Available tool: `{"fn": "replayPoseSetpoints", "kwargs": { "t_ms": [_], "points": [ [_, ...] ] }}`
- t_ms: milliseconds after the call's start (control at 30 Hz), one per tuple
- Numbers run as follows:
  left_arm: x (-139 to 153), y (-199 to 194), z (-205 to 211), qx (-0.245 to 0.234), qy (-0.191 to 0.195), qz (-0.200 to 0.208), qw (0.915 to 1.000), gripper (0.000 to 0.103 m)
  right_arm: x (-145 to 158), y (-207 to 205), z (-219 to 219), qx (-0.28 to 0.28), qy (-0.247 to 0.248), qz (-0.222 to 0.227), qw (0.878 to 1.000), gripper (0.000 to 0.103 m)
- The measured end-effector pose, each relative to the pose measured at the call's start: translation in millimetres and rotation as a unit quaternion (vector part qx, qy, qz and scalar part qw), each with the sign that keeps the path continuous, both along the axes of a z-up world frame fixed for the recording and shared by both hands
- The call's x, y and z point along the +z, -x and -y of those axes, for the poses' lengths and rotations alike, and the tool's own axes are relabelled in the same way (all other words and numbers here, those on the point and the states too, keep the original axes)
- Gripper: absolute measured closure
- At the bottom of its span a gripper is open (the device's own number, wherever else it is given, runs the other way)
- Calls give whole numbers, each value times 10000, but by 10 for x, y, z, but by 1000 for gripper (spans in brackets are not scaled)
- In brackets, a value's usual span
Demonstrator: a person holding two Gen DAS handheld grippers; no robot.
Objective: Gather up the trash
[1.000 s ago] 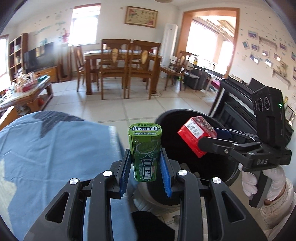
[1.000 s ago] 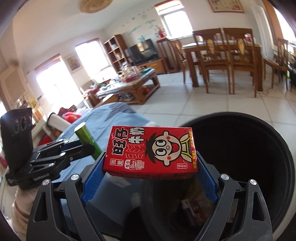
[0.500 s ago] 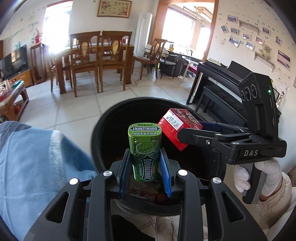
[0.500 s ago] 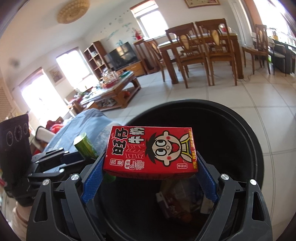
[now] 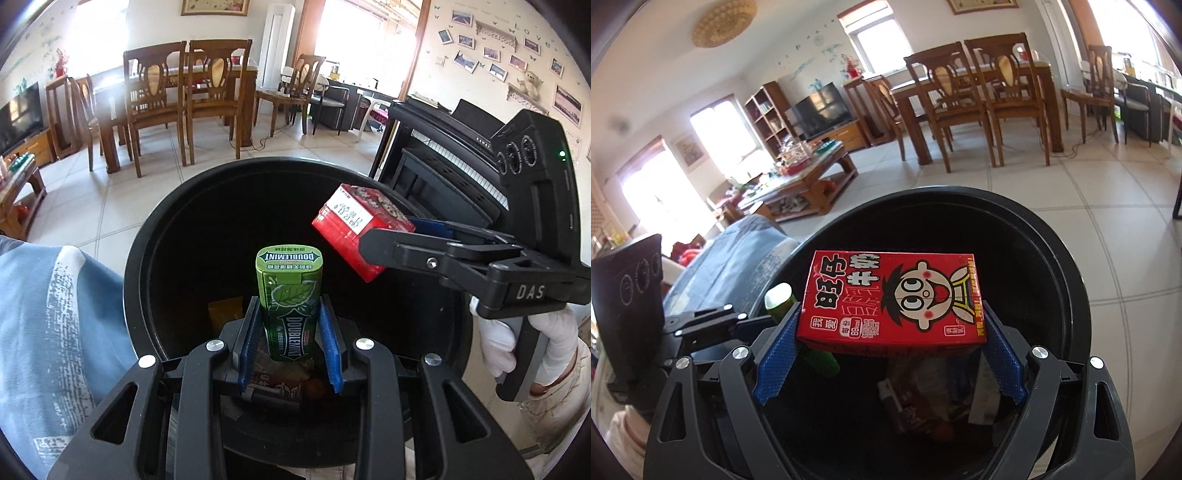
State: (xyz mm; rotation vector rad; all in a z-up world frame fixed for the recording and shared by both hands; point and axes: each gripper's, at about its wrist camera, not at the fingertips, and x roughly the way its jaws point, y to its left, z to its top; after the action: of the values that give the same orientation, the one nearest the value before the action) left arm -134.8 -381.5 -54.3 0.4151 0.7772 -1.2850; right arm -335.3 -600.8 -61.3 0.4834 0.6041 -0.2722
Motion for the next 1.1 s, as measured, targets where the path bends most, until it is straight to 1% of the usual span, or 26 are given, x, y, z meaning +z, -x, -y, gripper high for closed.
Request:
{"fn": "replayPoseSetpoints", "kwargs": {
  "t_ms": [200, 367, 467, 733, 900, 933, 967, 1000, 1033, 1067, 1100],
  "points": [
    [0, 0, 20, -8, -33, 17, 10000, 71, -19, -21, -7, -98, 130, -86, 9998, 15],
    [18, 24, 8, -27, 0, 20, 10000, 71, -67, -19, 11, -146, 78, -134, 9998, 15],
    [20, 46, 2, -38, 2, 55, 10000, 71, -83, -26, 10, -176, 161, -182, 9995, 15],
    [50, 78, -58, 0, 48, 125, 9999, 70, -98, -61, -7, -184, 77, -204, 9996, 15],
    [66, 75, -121, 42, 81, 151, 9998, 69, -101, -53, -14, -225, -36, -143, 9996, 14],
    [71, 83, -132, 50, 85, 169, 9998, 66, -101, -43, -13, -235, -44, -130, 9996, 14],
    [68, 88, -145, 61, 91, 194, 9998, 57, -99, -37, -17, -239, -45, -123, 9996, 14],
    [78, 95, -155, 78, 102, 240, 9996, 51, -89, -41, -24, -242, -48, -118, 9996, 14],
    [93, 113, -174, 96, 136, 315, 9994, 38, -84, -47, -33, -233, -64, -111, 9996, 13],
    [97, 115, -190, 101, 168, 360, 9992, 32, -76, -52, -37, -218, -81, -106, 9997, 11],
    [109, 125, -200, 101, 188, 396, 9990, 29, -64, -64, -57, -199, -108, -85, 9997, 9]
  ]
}}
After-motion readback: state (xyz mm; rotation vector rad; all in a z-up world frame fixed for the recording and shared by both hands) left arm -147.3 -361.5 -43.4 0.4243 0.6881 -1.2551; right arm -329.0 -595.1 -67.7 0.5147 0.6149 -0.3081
